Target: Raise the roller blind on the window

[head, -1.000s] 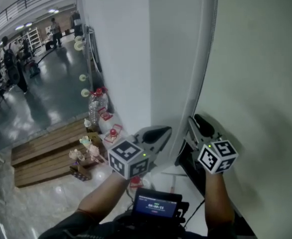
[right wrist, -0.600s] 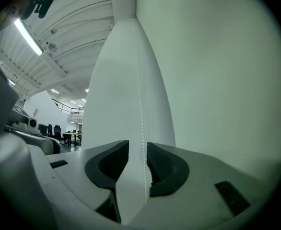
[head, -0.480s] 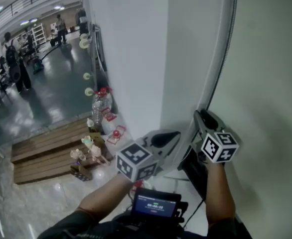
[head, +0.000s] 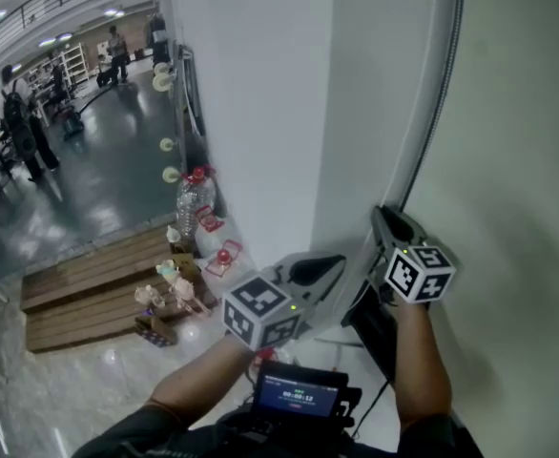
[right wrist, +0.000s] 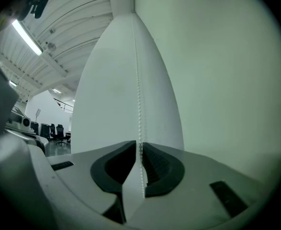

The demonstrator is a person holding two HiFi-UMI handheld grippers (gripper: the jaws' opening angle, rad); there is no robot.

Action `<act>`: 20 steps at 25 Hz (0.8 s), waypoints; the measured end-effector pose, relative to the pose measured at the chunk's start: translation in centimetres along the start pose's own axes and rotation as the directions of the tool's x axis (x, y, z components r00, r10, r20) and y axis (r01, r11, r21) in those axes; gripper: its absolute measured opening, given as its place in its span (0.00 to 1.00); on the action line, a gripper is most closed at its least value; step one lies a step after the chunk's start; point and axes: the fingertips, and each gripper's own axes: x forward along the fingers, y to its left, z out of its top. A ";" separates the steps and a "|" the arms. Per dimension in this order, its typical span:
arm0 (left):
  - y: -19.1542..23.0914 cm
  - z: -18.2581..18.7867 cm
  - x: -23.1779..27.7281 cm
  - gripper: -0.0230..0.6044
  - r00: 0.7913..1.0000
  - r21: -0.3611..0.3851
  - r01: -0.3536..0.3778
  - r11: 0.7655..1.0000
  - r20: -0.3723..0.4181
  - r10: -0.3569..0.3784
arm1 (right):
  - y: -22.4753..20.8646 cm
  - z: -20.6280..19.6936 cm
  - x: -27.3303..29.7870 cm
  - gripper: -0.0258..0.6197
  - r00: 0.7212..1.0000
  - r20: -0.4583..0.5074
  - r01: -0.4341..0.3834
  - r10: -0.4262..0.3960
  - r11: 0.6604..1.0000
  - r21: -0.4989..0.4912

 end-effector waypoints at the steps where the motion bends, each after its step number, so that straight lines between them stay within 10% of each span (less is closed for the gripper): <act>1: -0.1 -0.1 0.0 0.02 1.000 0.000 0.001 1.000 -0.003 -0.001 | 0.2 0.0 -0.1 0.08 1.000 -0.004 -0.006 0.006 1.000 -0.001; 20: -3.2 2.8 0.5 0.02 0.998 -0.025 0.018 1.000 0.065 -0.017 | 6.7 0.6 -8.9 0.06 0.978 -0.016 -0.207 0.207 0.978 0.019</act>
